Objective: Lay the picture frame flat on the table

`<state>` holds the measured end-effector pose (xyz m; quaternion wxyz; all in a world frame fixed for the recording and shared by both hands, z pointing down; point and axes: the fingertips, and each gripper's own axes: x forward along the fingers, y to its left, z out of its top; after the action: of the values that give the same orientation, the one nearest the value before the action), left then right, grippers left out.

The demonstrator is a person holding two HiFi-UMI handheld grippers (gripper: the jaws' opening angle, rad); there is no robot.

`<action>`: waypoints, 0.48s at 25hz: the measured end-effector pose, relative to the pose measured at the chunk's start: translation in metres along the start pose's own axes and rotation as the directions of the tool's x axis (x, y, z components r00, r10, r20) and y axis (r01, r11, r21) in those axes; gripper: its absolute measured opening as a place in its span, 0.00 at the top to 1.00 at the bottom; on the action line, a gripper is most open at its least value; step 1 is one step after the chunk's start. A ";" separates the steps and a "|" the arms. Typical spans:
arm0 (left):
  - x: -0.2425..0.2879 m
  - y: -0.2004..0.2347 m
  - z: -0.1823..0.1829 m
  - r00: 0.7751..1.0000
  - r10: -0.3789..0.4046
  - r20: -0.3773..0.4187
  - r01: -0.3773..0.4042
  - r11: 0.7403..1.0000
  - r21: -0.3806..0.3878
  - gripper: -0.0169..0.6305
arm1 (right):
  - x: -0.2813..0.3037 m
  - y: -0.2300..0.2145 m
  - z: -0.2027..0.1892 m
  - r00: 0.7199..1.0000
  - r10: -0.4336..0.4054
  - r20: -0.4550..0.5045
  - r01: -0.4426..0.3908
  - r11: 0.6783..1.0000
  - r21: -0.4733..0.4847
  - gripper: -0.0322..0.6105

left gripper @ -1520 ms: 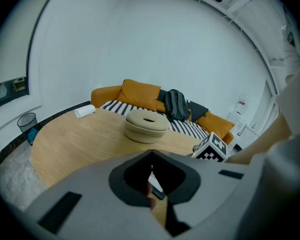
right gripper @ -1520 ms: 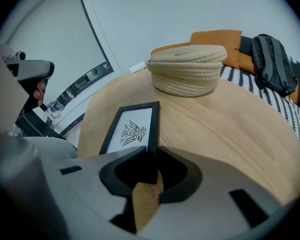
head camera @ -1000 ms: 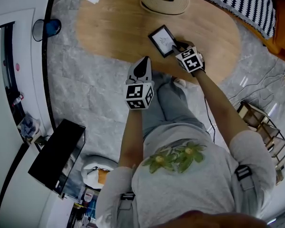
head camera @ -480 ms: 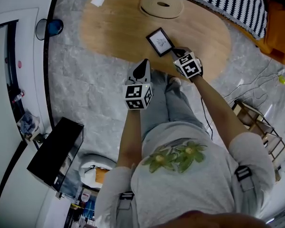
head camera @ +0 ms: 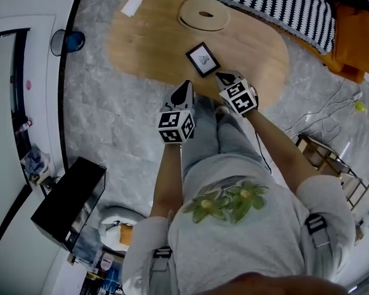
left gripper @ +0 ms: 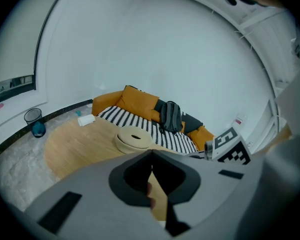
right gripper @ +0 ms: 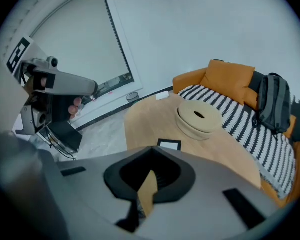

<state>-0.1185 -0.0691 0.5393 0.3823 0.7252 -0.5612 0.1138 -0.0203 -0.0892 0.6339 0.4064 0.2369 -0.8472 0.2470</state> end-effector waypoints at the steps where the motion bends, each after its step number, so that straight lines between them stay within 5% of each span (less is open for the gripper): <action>1: -0.002 -0.002 0.001 1.000 0.000 0.002 0.000 1.000 0.000 0.95 | -0.005 0.001 0.003 1.000 -0.002 0.011 0.002 1.000 0.006 0.94; 12: -0.015 0.006 0.016 0.999 0.029 0.016 -0.030 0.998 0.050 0.95 | -0.039 -0.002 0.027 0.997 -0.025 0.072 0.024 0.999 0.024 0.94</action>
<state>-0.1333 -0.0695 0.5216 0.3580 0.7271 -0.5716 0.1282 -0.0127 -0.1000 0.5883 0.3759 0.2607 -0.8554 0.2429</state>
